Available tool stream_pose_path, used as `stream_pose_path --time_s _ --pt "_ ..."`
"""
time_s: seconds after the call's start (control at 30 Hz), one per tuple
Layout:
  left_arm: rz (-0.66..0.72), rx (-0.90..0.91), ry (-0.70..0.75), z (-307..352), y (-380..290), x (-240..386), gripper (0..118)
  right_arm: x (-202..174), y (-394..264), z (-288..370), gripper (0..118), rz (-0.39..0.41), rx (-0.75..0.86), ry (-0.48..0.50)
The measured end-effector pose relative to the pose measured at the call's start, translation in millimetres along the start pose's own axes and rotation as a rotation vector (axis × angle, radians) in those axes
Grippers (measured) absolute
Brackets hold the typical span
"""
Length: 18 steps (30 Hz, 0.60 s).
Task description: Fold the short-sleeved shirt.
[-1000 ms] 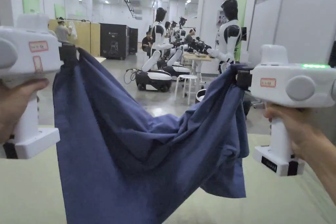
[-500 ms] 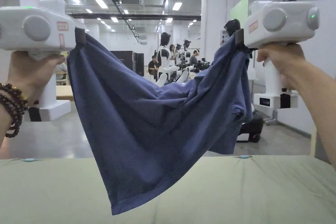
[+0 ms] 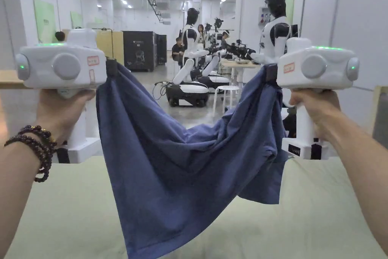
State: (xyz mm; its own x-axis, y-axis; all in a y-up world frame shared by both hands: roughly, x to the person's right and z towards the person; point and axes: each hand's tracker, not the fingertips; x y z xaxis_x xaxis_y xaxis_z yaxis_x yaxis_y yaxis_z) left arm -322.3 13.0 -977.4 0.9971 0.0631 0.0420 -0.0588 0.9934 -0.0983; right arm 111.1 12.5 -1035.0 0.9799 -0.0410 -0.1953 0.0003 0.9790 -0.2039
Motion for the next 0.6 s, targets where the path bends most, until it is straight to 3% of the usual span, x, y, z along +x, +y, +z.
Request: stream_pose_path --time_s 0.37,0.47,0.6 --pt "0.004 -0.125 -0.005 -12.5 -92.4 -3.5 4 22.2 -96.7 -24.9 11 -0.023 -0.133 -0.036" --pt "0.051 -0.109 -0.031 5.9 -94.5 -7.9 4 30.8 -110.0 -8.3 11 -0.065 -0.132 0.000" --pt "0.070 -0.107 -0.061 58.8 -107.9 -14.4 4 37.5 -134.2 38.0 11 -0.039 -0.167 0.019"
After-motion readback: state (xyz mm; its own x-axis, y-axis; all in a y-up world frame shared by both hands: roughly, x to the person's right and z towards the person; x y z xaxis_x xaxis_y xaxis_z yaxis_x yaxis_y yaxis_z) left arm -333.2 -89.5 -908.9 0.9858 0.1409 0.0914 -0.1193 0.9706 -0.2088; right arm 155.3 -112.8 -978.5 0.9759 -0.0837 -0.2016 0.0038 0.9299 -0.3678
